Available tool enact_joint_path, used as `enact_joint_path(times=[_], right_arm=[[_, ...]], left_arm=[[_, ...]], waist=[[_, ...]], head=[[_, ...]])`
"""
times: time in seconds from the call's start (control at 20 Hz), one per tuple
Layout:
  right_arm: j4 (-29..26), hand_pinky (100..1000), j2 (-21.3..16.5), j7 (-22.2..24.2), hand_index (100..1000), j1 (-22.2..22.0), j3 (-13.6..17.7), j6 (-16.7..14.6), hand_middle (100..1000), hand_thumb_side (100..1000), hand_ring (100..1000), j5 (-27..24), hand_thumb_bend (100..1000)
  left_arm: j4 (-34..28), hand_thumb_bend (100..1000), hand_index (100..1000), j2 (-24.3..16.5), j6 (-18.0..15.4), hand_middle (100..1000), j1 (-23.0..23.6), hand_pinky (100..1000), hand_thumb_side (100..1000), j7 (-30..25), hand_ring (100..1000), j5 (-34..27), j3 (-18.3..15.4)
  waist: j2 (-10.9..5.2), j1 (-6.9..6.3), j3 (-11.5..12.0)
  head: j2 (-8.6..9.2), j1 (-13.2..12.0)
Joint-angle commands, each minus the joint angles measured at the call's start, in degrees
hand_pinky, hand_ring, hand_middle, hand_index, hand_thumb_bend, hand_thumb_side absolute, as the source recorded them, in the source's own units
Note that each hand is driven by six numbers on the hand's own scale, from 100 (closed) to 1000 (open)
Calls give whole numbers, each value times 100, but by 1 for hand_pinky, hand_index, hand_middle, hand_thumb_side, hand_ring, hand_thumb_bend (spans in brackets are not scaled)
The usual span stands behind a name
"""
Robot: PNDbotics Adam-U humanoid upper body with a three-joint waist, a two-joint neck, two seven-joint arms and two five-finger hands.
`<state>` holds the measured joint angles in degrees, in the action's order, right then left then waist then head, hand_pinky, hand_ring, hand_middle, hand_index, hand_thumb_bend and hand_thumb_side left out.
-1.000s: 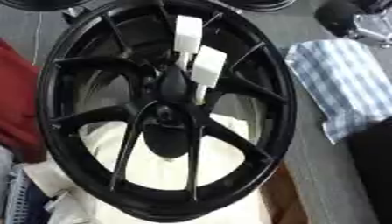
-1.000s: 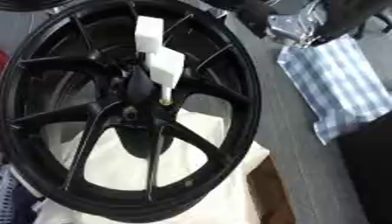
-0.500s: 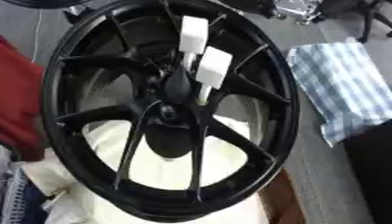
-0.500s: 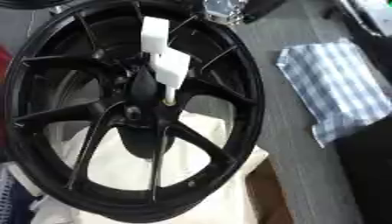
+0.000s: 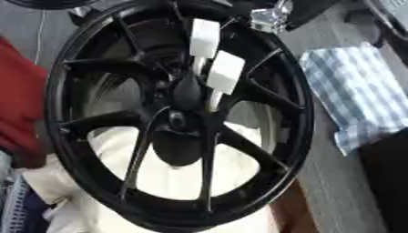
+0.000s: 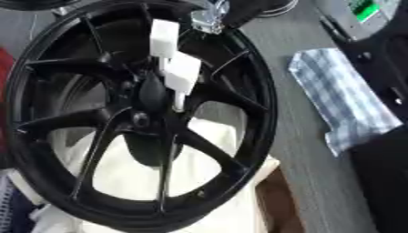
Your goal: Pull the pin out of the wheel hub.
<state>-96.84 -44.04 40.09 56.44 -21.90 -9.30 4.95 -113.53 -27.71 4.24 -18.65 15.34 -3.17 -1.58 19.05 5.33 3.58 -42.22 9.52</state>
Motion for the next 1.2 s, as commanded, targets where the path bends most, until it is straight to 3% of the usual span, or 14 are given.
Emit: enact_joint_path(times=[0.05,0.3,0.55,0.75,0.9,1.2], right_arm=[[-377,955,-150,-42,892,-11,132,37,783,576,1000,148,100],[-1007,955,-295,-96,896,-251,180,301,806,571,1000,136,100],[-1668,976,-641,-171,907,-631,57,663,823,669,1000,-81,100],[-1769,983,-710,-106,905,-814,31,902,820,744,1000,-141,100],[-1775,980,-685,-82,905,-903,71,992,813,751,1000,-82,100],[-1735,968,-435,-93,903,-962,98,1071,818,687,1000,332,100]], left_arm=[[-106,100,711,-162,1,562,-24,662,571,-10,554,4,-12],[-106,100,711,-164,13,562,44,662,572,6,555,-1,-32],[-106,100,710,-191,22,561,118,663,573,33,555,-13,-52],[-106,100,710,-183,22,561,120,663,572,35,555,-27,-54],[-106,100,710,-180,21,560,139,663,573,48,554,-30,-67],[-106,100,708,-169,39,559,209,664,576,63,554,-40,-77]], waist=[[-105,-33,-15],[-155,-47,-103],[-192,-32,-196],[-198,-40,-203],[-209,-47,-210],[-273,-31,-350]], head=[[3,-56],[-129,-168],[-188,-331],[-190,-347],[-190,-337],[-190,-422]])
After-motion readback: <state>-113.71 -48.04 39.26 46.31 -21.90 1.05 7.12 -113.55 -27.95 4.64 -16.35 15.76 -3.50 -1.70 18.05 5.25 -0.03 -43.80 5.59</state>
